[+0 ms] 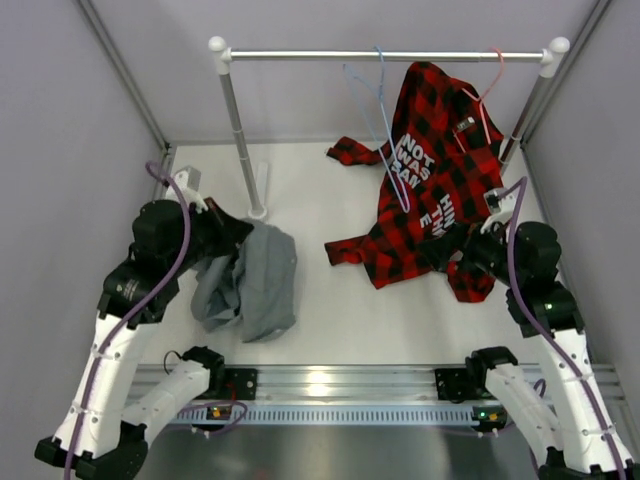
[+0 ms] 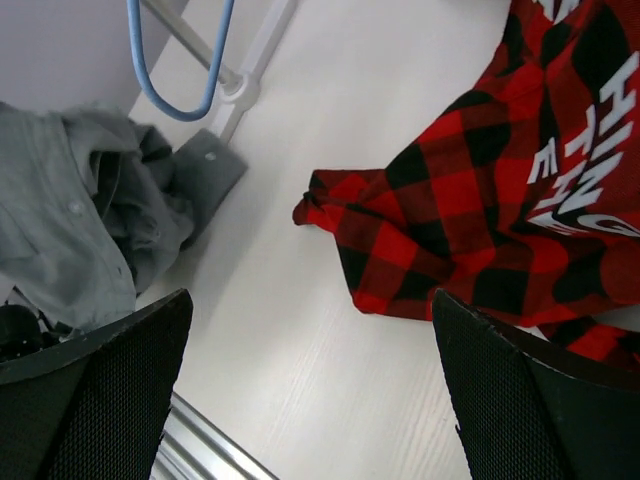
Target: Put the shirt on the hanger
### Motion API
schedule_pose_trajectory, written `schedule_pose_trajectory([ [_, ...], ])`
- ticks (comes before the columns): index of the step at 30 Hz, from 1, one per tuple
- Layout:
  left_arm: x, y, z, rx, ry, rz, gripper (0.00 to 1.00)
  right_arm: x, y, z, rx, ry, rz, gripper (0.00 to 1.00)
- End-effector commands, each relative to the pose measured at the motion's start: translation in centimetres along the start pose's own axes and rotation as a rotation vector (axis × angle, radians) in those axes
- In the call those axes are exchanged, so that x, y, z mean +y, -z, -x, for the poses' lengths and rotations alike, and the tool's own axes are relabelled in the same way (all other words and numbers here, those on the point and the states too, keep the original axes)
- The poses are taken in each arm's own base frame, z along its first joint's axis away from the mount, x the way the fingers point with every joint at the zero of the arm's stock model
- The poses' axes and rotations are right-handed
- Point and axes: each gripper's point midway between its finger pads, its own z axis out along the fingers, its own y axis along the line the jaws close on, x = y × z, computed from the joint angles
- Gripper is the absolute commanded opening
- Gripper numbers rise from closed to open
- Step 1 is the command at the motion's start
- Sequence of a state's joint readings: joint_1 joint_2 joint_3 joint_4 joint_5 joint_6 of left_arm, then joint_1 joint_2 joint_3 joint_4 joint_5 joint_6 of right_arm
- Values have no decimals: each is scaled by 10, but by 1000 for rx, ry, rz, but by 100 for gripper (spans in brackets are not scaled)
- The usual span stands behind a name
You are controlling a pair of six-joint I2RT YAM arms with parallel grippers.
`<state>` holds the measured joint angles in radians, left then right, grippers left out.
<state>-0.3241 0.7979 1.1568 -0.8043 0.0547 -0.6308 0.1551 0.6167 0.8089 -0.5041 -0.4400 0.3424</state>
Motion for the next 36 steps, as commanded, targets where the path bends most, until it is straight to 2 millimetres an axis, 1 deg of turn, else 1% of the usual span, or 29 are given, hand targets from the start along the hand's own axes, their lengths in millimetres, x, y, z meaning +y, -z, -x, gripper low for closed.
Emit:
schedule_pose_trajectory([
  [1, -105, 38, 33, -34, -206, -513, 0, 26, -7, 20, -36, 42, 143, 99],
  [2, -121, 51, 32, -29, -226, -609, 0, 29, -8, 20, -28, 55, 162, 99],
  [4, -137, 70, 40, -100, -259, -712, 0, 39, -6, 20, -27, 79, 221, 99],
  [6, -134, 76, 41, -153, -256, -707, 0, 59, 0, 13, -3, 95, 359, 99],
  [7, -126, 70, 43, -170, -224, -663, 0, 64, 1, 4, 15, 88, 407, 99],
  [8, -110, 52, 34, -156, -190, -598, 0, 75, 4, 2, 17, 83, 485, 99],
  [9, -93, 39, 38, -183, -127, -503, 0, 75, 1, -9, 41, 61, 511, 99],
  [10, -83, 33, 34, -184, -82, -460, 0, 81, 1, -15, 59, 28, 544, 99],
  [11, -62, 13, 15, -137, -23, -395, 0, 84, -2, -16, 51, 34, 572, 99],
  [12, -52, 2, 5, -108, 95, -349, 0, 81, -9, -28, 85, 9, 569, 99],
  [13, -43, -6, -8, -73, 162, -325, 0, 86, -12, -39, 119, 2, 587, 99],
  [14, -20, -28, -40, 8, 233, -259, 0, 84, -20, -42, 117, 0, 561, 99],
  [15, -10, -38, -54, 46, 305, -228, 0, 83, -26, -53, 148, -11, 551, 99],
  [16, 0, -47, -67, 69, 319, -200, 0, 91, -28, -63, 178, 3, 568, 99],
  [17, 18, -58, -86, 102, 326, -144, 0, 88, -35, -68, 177, 4, 529, 100],
  [18, 26, -62, -92, 107, 321, -117, 0, 87, -41, -79, 206, -1, 519, 99],
  [19, 32, -65, -94, 102, 315, -96, 0, 93, -43, -90, 234, 10, 534, 99],
  [21, 32, -64, -93, 96, 278, -104, 0, 91, -54, -106, 255, 16, 519, 99],
  [24, 16, -59, -83, 118, 186, -154, 0, 103, -61, -125, 292, 76, 550, 99],
  [25, 16, -58, -82, 128, 173, -147, 0, 114, -61, -129, 292, 115, 577, 99],
  [26, 20, -58, -79, 121, 162, -119, 0, 113, -68, -127, 271, 137, 544, 99],
  [27, 22, -58, -76, 112, 138, -98, 0, 122, -73, -128, 275, 161, 548, 99],
  [28, 25, -56, -72, 103, 128, -72, 0, 123, -78, -129, 269, 191, 529, 99],
  [29, 34, -56, -66, 68, 117, -24, 0, 121, -87, -125, 247, 217, 480, 99],
  [31, 43, -50, -58, 44, 68, 34, 0, 129, -101, -120, 239, 290, 458, 99],
  [32, 49, -49, -53, 26, 48, 72, 0, 125, -108, -117, 233, 316, 414, 99],
  [33, 49, -47, -52, 26, 9, 71, 0, 131, -117, -107, 220, 340, 403, 99],
  [35, 51, -42, -43, 0, -22, 92, 0, 129, -129, -96, 204, 395, 357, 100],
  [36, 49, -40, -41, 1, -45, 81, 0, 135, -138, -87, 190, 411, 355, 99],
])
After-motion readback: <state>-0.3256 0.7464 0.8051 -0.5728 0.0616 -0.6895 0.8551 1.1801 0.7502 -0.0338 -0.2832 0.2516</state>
